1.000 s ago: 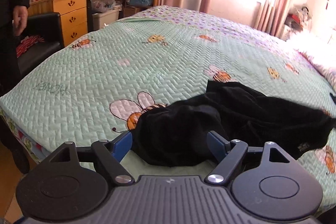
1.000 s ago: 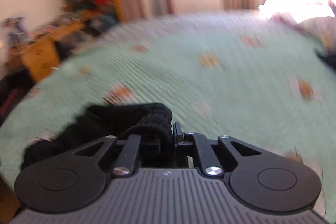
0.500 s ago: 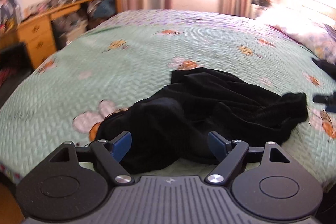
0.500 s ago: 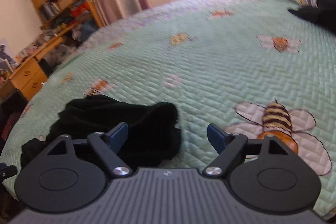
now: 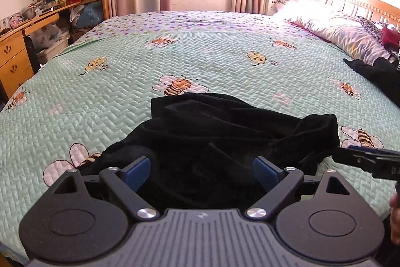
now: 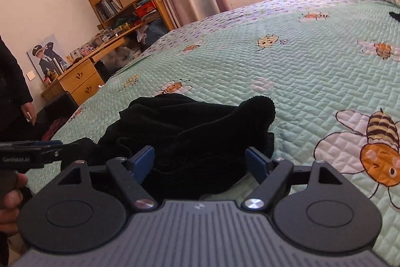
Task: Fold clothes
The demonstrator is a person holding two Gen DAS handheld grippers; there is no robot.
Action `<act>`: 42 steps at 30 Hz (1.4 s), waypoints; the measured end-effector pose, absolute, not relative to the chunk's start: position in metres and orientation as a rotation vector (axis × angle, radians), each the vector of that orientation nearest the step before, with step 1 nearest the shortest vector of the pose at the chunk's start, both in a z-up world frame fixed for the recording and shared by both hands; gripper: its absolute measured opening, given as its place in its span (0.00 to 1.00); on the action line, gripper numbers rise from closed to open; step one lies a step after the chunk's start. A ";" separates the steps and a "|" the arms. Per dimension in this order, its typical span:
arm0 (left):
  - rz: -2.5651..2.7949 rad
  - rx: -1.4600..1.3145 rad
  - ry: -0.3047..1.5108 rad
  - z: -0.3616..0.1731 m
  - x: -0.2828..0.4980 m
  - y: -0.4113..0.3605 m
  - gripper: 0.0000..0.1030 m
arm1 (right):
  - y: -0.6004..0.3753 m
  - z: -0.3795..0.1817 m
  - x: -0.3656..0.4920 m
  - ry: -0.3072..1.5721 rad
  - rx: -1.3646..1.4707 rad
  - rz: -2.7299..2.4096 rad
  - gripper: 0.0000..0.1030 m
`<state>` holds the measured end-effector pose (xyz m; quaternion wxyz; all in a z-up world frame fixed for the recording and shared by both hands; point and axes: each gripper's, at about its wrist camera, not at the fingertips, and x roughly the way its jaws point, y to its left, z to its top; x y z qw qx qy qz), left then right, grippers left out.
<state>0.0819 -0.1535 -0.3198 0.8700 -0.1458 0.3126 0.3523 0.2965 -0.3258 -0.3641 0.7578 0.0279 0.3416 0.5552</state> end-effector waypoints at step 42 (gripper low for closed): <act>0.686 -0.447 0.776 -0.335 0.118 -0.090 0.98 | -0.329 -0.374 0.310 0.780 0.010 1.054 0.83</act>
